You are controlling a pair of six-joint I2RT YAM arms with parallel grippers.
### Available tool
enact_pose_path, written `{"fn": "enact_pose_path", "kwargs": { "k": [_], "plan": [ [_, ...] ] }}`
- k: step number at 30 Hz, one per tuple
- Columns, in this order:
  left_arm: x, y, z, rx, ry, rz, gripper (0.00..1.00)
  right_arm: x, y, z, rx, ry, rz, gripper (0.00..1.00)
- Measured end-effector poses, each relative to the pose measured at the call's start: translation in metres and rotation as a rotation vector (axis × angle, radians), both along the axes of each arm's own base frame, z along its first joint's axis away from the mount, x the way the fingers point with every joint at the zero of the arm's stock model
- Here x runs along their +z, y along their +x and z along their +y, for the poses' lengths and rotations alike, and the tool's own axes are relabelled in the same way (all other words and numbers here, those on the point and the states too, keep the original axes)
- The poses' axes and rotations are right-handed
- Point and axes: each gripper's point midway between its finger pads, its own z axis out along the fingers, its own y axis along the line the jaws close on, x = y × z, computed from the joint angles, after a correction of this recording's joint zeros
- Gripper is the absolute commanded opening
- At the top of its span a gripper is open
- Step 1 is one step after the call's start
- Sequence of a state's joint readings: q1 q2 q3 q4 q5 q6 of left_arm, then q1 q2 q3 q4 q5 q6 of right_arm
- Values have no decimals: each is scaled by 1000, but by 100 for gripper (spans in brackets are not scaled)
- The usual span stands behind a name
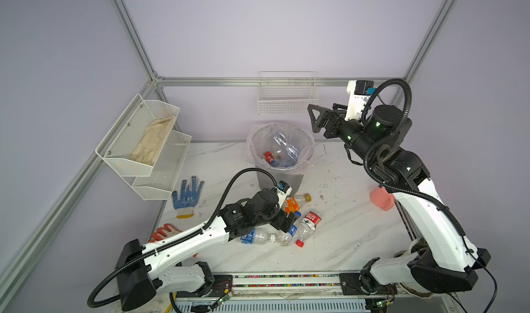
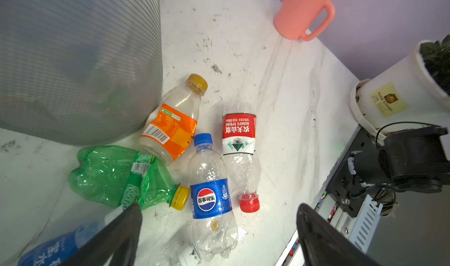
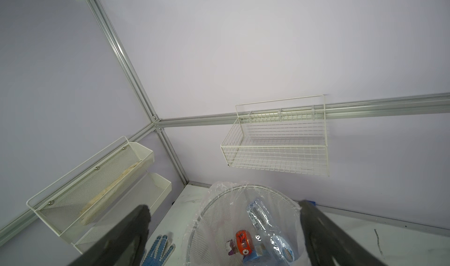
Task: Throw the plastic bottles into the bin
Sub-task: 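Raise the right gripper away while the left gripper reaches toward the red-label bottle, then lower and close the left gripper on the red-label Nongfu Spring bottle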
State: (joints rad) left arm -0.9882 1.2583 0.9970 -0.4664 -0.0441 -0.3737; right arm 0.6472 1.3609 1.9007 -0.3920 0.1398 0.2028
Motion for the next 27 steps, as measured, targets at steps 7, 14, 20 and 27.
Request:
{"fn": "enact_pose_path", "kwargs": {
  "k": [7,14,20,27],
  "plan": [
    [-32,1,-39,-54,66,53,94,18,-13,-24,-67,35,-45,97],
    [-65,8,-74,-92,97,112,91,22,-21,-38,-106,41,-57,98],
    [-80,14,-103,-119,109,138,87,16,-21,-44,-140,25,-54,98],
    [-102,16,-123,-145,181,154,84,13,-21,-50,-166,13,-51,97]
  ]
}}
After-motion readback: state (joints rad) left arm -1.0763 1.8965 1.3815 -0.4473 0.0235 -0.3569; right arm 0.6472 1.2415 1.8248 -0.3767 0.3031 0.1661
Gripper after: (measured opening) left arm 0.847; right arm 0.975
